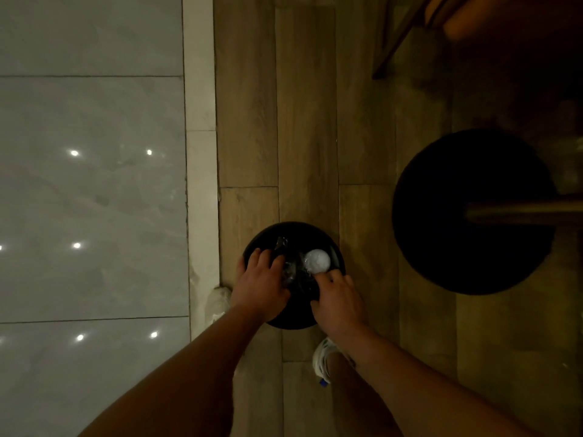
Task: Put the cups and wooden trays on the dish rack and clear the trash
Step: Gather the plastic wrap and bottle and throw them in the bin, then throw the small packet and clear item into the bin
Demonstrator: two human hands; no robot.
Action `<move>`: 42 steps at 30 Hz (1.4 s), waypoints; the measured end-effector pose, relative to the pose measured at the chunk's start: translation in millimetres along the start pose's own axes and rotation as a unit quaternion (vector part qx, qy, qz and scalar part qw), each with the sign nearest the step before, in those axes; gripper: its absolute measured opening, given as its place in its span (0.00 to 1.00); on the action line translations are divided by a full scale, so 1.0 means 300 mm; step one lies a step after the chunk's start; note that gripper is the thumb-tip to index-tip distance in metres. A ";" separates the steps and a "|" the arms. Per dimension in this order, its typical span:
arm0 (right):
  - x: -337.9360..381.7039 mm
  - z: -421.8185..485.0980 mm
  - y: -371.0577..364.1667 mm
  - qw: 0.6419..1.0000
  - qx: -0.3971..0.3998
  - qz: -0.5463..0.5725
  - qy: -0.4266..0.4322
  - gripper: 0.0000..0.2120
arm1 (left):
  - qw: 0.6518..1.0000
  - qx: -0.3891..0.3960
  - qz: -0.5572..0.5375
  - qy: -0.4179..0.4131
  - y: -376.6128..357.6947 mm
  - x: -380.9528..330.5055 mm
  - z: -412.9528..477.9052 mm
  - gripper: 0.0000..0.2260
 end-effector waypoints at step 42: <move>0.281 -1.154 0.879 0.983 -0.019 0.150 -0.105 0.28 | 0.988 0.106 0.025 -0.113 1.080 -0.059 -0.876 0.22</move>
Point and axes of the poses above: each hand's wrist, its own z-axis towards the middle knuckle, its own y-axis out of the back of the hand, x = y × z, the point moved 4 cm from there along z, towards the middle knuckle, and after that the axes turned 3 degrees about z, right-handed, at the moved point
